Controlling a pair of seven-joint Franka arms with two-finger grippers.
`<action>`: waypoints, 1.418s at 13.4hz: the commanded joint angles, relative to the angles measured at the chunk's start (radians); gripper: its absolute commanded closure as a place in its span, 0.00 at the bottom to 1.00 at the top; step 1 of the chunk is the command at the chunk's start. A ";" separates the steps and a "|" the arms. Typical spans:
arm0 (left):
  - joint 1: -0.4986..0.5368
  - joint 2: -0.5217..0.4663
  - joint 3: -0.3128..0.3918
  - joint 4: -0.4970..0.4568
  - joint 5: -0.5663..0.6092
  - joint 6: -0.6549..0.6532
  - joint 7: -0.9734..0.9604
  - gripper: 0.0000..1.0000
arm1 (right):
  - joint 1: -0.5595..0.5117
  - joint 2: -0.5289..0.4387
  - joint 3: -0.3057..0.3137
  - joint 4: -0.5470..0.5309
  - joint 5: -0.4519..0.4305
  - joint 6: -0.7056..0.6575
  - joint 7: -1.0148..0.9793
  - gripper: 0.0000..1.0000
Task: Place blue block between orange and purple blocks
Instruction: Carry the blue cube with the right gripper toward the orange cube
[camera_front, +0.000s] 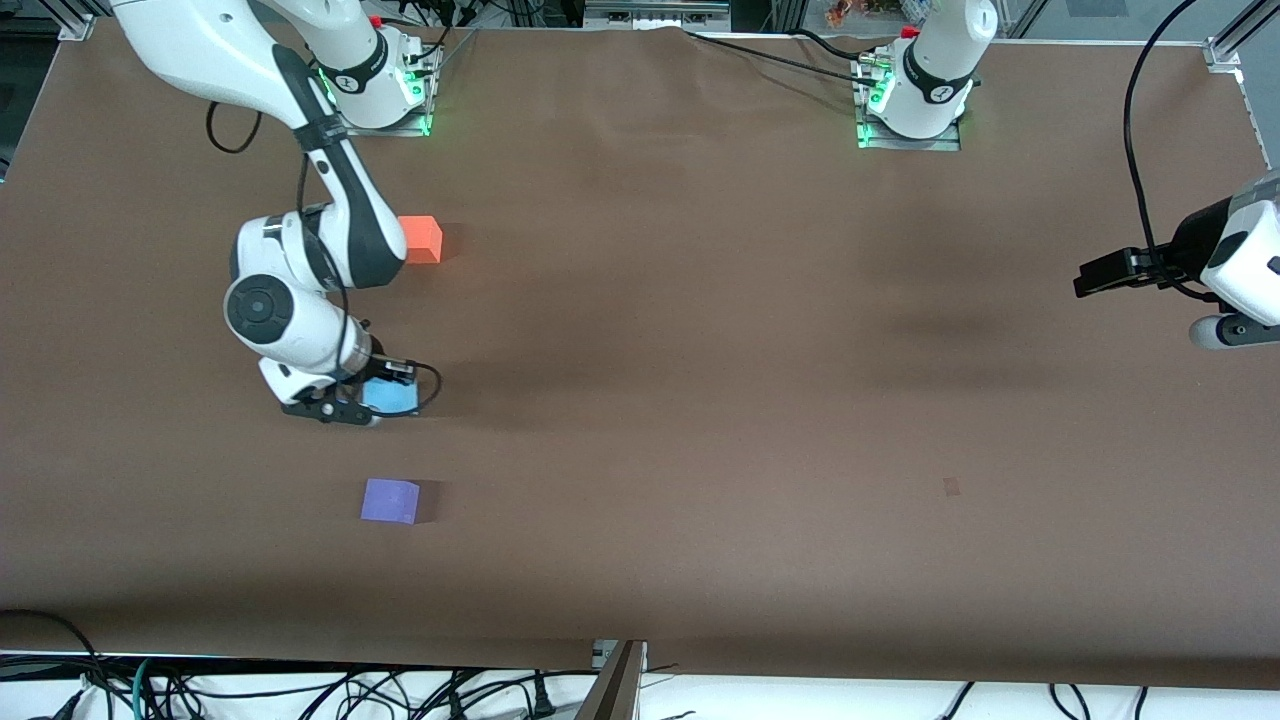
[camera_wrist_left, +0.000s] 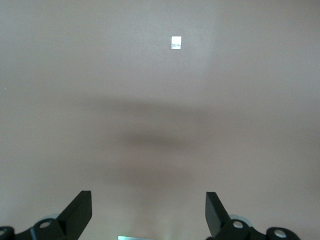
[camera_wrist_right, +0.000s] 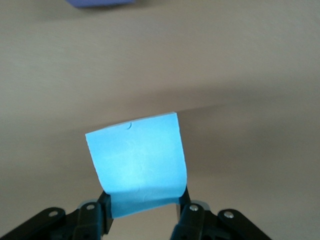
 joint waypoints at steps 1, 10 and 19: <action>0.007 0.012 -0.003 0.027 -0.015 -0.006 0.020 0.00 | 0.012 -0.038 -0.004 -0.065 0.056 0.026 0.011 0.97; 0.007 0.012 -0.003 0.027 -0.016 -0.006 0.020 0.00 | 0.019 -0.003 0.010 -0.086 0.151 0.032 0.077 0.97; 0.007 0.012 -0.003 0.027 -0.016 -0.006 0.020 0.00 | 0.027 0.003 0.016 -0.097 0.153 0.071 0.093 0.09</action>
